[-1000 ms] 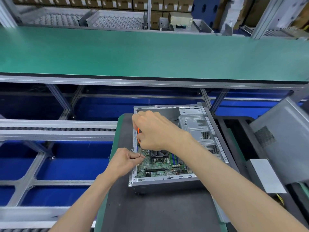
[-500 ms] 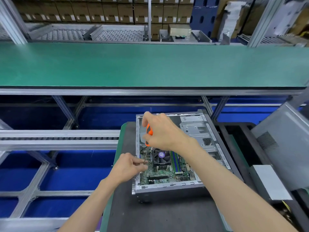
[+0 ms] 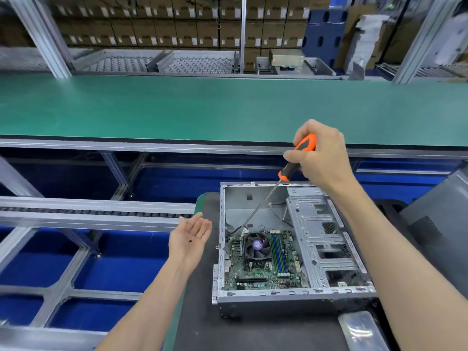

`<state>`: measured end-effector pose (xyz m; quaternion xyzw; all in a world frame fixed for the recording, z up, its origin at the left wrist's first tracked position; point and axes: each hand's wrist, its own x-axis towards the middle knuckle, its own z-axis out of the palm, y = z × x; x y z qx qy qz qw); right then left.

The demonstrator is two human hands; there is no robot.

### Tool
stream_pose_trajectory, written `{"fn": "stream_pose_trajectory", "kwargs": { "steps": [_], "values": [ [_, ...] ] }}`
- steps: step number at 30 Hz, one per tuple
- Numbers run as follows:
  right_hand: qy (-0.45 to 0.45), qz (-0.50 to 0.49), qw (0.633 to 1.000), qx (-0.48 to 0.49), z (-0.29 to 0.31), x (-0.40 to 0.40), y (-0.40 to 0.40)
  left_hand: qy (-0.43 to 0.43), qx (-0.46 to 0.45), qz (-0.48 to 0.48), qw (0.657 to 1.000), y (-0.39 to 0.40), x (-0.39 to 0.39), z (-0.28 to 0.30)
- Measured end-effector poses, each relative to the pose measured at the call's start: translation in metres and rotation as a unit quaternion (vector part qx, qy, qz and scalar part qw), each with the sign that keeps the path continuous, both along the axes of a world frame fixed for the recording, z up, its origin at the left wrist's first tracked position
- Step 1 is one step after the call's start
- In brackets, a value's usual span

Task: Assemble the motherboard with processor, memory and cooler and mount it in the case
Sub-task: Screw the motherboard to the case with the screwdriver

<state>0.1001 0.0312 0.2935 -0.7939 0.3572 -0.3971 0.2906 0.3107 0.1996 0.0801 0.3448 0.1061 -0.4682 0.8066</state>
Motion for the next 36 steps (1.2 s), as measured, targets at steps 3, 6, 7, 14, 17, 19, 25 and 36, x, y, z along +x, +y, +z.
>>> {"fn": "stream_pose_trajectory", "kwargs": {
  "steps": [3, 6, 7, 14, 17, 19, 25, 36],
  "values": [
    [-0.061, 0.005, 0.997, 0.036, 0.008, -0.003, 0.0, 0.012, -0.027, -0.001, 1.0, 0.0, -0.001, -0.004],
    [-0.083, 0.016, 0.995, 0.051, 0.007, -0.001, 0.004, 0.015, -0.052, -0.008, 0.998, 0.0, -0.005, -0.003],
    [-0.087, 0.018, 0.994, 0.056, 0.005, 0.001, 0.006, 0.014, -0.056, -0.012, 0.998, -0.001, -0.007, -0.002],
    [-0.094, 0.028, 0.991, 0.086, -0.01, 0.009, 0.014, 0.027, -0.073, -0.014, 0.997, -0.004, -0.014, 0.011],
    [-0.097, 0.022, 0.991, 0.085, -0.006, 0.008, 0.012, 0.03, -0.078, -0.006, 0.996, -0.001, -0.013, 0.013],
    [-0.094, 0.021, 0.992, 0.082, -0.003, 0.007, 0.012, 0.031, -0.083, -0.007, 0.996, 0.003, -0.013, 0.013],
    [-0.086, 0.031, 0.992, 0.09, -0.004, 0.009, 0.014, 0.046, -0.105, -0.013, 0.993, 0.003, -0.014, 0.013],
    [-0.111, -0.004, 0.991, 0.077, -0.001, 0.001, 0.007, 0.029, 0.001, -0.055, 0.998, 0.018, -0.012, 0.007]
  ]
}}
